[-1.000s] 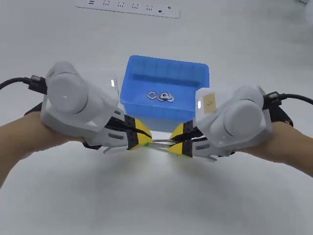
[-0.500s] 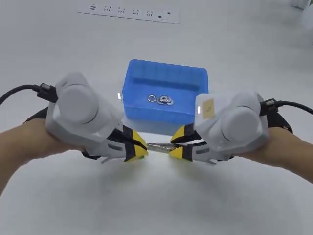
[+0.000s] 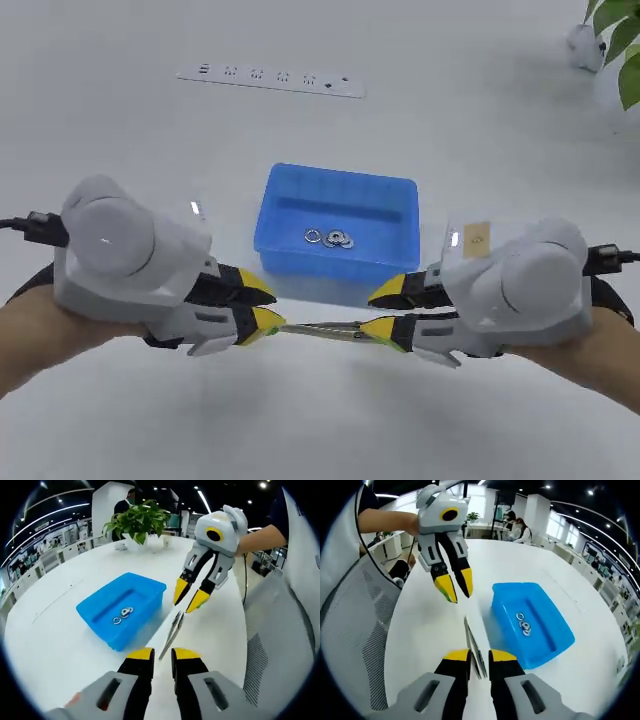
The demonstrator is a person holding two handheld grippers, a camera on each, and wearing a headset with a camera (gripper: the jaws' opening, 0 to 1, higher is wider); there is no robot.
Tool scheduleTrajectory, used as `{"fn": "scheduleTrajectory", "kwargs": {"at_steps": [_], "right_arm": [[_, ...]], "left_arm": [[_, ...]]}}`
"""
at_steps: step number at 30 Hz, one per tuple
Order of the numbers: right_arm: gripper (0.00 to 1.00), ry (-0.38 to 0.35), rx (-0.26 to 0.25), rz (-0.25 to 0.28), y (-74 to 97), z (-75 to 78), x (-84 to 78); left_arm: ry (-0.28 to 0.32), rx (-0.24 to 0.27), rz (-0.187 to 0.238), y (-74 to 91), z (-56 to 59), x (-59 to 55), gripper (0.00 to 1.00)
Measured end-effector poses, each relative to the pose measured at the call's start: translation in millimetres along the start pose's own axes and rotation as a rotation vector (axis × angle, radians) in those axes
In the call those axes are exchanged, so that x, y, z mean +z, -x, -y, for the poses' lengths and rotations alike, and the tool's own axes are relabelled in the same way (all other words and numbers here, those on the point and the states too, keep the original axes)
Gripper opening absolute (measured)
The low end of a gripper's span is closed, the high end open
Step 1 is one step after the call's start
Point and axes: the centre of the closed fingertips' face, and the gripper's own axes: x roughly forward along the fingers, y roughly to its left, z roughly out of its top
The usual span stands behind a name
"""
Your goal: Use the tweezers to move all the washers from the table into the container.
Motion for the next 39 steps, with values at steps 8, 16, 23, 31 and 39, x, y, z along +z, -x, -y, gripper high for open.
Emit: {"fn": "scheduleTrajectory", "kwargs": {"at_steps": [8,16,23,31,39], "right_arm": [[0.24,-0.147,-0.205,0.219,65.0,5.8,21.4],[0.48,0.074,-0.217,0.035,78.7,-30.2,-5.6],[0.75,0.090,-0.218,0.057,81.8,-44.4,9.4],[0.90,-0.007,-0.192,0.103,84.7,-44.3,18.4],[0.97,-0.053,-0.198,0.147,86.8,-39.7,27.1]], "left_arm": [[-0.072,0.063,0.071,39.6,15.0,13.1,0.42],[-0.107,0.180,0.144,62.6,19.9,37.6,0.71],[-0.161,0.168,0.109,65.3,34.5,41.8,0.84],[-0.145,0.117,0.128,62.8,50.9,49.2,0.94],[-0.115,0.127,0.125,66.0,53.1,46.4,0.99]]}}
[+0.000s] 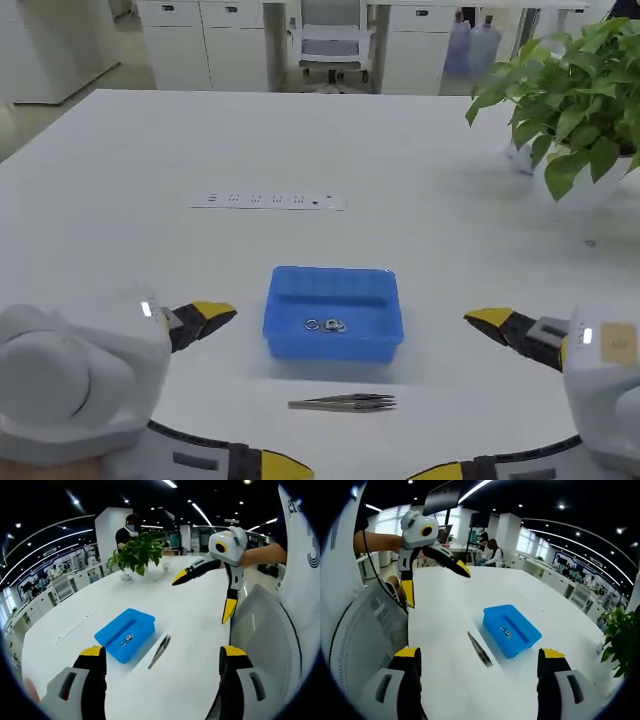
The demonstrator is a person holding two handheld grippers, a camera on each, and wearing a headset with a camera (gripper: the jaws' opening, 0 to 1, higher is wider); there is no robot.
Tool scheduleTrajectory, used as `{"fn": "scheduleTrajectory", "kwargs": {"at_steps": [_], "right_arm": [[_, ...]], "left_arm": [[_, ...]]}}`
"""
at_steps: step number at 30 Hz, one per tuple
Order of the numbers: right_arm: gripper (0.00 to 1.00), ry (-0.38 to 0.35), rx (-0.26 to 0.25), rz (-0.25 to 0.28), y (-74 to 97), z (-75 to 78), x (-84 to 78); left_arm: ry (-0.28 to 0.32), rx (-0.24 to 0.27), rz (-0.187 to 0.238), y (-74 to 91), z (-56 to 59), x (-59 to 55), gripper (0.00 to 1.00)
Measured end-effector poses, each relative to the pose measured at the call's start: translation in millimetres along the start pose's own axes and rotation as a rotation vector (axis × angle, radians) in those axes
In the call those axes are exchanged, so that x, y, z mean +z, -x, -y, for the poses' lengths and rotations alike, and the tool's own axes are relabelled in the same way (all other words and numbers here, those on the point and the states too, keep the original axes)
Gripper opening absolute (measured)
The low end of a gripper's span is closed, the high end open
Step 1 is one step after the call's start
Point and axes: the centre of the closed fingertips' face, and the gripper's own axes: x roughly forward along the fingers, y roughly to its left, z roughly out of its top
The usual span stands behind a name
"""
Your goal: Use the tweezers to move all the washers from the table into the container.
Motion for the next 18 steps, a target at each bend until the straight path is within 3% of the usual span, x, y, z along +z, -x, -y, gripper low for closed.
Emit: {"fn": "scheduleTrajectory", "kwargs": {"at_steps": [10,13,18], "right_arm": [[1.00,0.021,0.086,-0.016,-6.8,-18.2,-0.6],[1.00,0.032,0.095,-0.039,-8.7,-15.7,-5.6],[1.00,0.028,0.098,-0.036,-7.4,-12.2,-5.7]], "left_arm": [[0.036,0.038,-0.014,9.2,-4.0,-15.3,0.99],[0.052,0.046,-0.033,11.7,-4.2,-23.5,0.99],[0.059,0.040,-0.046,15.7,-2.1,-30.9,0.94]]}}
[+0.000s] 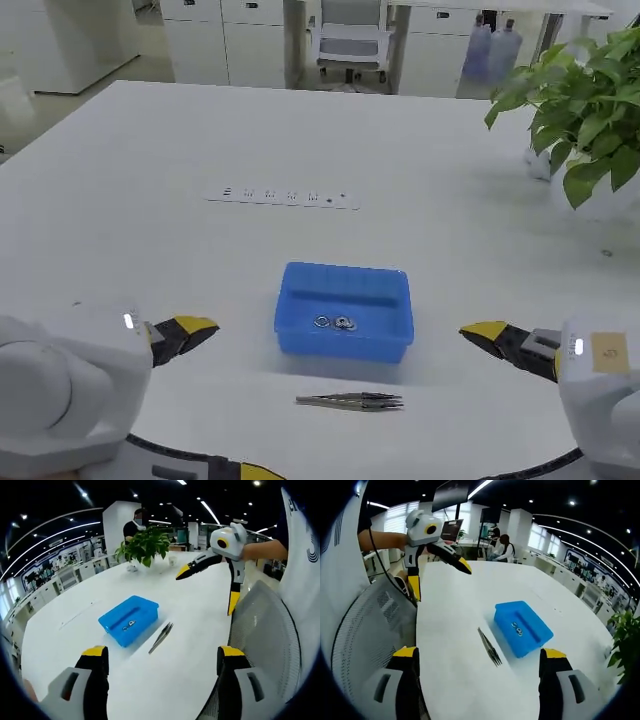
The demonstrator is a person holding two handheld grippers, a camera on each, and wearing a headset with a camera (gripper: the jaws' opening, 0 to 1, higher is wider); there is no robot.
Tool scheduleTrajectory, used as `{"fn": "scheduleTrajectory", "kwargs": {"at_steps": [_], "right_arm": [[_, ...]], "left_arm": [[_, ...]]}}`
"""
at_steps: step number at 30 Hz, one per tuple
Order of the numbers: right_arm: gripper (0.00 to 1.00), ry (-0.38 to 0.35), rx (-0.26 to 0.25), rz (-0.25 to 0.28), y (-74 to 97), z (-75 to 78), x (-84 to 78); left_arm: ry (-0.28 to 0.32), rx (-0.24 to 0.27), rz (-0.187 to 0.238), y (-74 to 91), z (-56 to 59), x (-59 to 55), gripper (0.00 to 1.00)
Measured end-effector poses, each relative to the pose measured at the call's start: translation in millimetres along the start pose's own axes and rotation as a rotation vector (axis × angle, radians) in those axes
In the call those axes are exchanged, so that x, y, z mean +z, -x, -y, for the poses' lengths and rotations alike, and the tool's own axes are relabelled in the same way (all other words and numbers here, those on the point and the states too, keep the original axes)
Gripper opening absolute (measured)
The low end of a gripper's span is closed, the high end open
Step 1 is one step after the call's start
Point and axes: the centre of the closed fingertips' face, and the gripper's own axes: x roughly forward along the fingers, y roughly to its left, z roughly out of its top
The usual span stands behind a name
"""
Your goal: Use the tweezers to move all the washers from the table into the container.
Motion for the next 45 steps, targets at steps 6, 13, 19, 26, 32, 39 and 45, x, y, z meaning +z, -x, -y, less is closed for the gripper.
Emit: {"fn": "scheduleTrajectory", "kwargs": {"at_steps": [6,13,19,26,32,39,45], "right_arm": [[1.00,-0.043,0.004,0.017,1.7,0.4,-0.3],[1.00,-0.048,0.003,0.016,3.9,0.8,-2.4],[1.00,-0.071,-0.009,0.010,9.3,0.0,-10.6],[1.00,-0.101,-0.023,0.002,13.3,-0.6,-20.6],[1.00,-0.113,-0.028,0.016,17.9,1.6,-22.9],[1.00,-0.118,-0.033,0.030,19.6,6.3,-20.7],[0.98,-0.112,-0.029,0.029,16.4,7.8,-20.8]], "left_arm": [[0.027,-0.015,-0.020,0.8,3.0,-4.4,0.96],[0.040,-0.021,-0.022,2.2,1.6,-2.6,0.97],[0.032,-0.028,-0.012,1.6,3.3,3.7,0.99],[0.024,-0.036,-0.025,0.9,8.0,5.0,0.99],[0.025,-0.044,-0.032,0.1,9.8,3.7,0.99],[0.026,-0.047,-0.048,-2.0,9.5,2.7,0.99],[0.023,-0.047,-0.050,-3.8,10.1,5.7,0.99]]}}
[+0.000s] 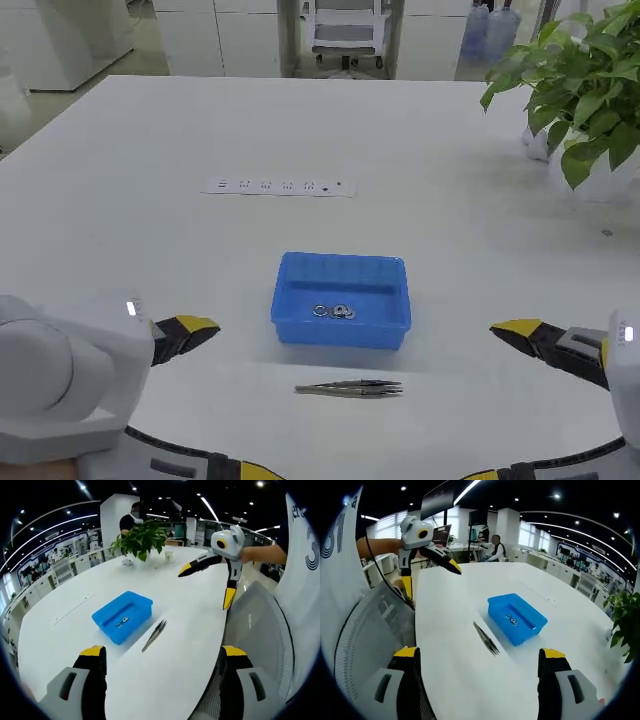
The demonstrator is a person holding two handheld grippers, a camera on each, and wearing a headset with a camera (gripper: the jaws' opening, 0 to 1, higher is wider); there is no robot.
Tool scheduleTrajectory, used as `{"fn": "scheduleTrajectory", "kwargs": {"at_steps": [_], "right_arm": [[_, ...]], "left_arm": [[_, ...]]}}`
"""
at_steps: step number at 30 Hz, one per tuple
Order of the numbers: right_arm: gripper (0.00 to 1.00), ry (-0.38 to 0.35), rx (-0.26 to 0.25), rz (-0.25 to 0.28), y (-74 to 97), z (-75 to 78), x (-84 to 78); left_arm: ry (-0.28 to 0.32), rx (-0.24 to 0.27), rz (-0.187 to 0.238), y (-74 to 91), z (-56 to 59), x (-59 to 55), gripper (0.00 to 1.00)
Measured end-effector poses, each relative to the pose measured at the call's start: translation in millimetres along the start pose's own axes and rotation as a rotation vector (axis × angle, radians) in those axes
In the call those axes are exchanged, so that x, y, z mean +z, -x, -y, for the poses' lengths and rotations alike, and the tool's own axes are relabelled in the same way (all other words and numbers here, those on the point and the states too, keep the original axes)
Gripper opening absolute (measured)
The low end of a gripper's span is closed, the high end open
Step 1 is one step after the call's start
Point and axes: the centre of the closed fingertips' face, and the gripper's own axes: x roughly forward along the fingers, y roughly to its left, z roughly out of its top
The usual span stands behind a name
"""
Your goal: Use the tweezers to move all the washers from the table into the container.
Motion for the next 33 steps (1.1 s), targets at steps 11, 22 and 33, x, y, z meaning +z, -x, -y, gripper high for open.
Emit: {"fn": "scheduleTrajectory", "kwargs": {"at_steps": [11,22,33], "right_arm": [[0.98,0.010,0.029,0.005,-5.3,1.4,-0.2],[0.95,0.008,0.026,0.013,-5.6,2.0,2.0],[0.95,-0.007,0.032,0.013,-4.9,-3.9,1.1]], "left_arm": [[0.005,0.022,0.001,0.4,-6.5,2.7,0.99],[0.010,0.028,0.013,-1.4,-7.8,6.7,0.99],[0.017,0.021,-0.006,0.8,-8.4,-4.1,0.99]]}}
